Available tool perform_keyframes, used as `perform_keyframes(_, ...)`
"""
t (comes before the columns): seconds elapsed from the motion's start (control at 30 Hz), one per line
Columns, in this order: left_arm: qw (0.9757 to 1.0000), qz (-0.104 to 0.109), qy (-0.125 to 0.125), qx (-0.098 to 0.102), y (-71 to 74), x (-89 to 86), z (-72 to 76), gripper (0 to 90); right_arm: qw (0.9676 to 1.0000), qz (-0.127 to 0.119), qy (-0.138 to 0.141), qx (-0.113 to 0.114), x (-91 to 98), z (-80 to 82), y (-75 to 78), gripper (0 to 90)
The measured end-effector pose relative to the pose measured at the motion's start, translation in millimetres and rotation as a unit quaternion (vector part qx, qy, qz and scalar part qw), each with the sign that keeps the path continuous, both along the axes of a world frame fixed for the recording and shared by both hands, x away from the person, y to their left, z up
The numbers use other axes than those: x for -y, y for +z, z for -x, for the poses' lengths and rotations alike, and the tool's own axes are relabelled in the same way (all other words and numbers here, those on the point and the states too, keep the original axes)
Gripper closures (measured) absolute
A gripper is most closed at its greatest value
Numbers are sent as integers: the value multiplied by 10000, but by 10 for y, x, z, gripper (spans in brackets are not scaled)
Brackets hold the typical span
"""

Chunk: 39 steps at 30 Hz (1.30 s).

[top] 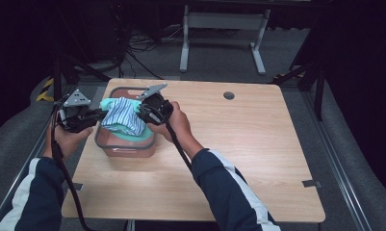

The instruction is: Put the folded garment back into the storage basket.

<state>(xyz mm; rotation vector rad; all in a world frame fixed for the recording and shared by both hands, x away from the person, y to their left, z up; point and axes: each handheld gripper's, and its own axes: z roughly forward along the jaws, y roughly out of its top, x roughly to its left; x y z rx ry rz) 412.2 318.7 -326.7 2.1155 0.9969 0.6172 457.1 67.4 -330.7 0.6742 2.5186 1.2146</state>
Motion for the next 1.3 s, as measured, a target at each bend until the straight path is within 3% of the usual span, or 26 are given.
perform_keyframes(0.27,9997,-198,87,-85,-129,19,-78,836,9998,137,-11,-113,-105,-97,-168,822)
perform_keyframes(0.53,9987,-380,136,-321,-349,79,-183,835,9992,299,-41,-278,-155,-183,-342,821)
perform_keyframes(0.7,9983,-395,153,-405,-440,89,-218,836,9982,441,-46,-408,-167,-236,-465,820)
perform_keyframes(0.9,9973,-575,164,-428,-490,146,-235,825,9979,476,-48,-446,-156,-255,-553,813)
perform_keyframes(1.03,9975,-560,188,-399,-499,145,-236,803,9976,541,-92,-411,-148,-260,-582,794)
perform_keyframes(1.2,9986,-328,199,-359,-486,121,-213,713,9975,621,-106,-308,-132,-234,-583,744)
perform_keyframes(1.23,9991,-311,167,-238,-455,112,-193,689,9978,570,-157,-310,-118,-235,-574,729)
perform_keyframes(1.3,9994,-250,143,-197,-438,114,-174,685,9979,561,-158,-289,-105,-236,-566,730)
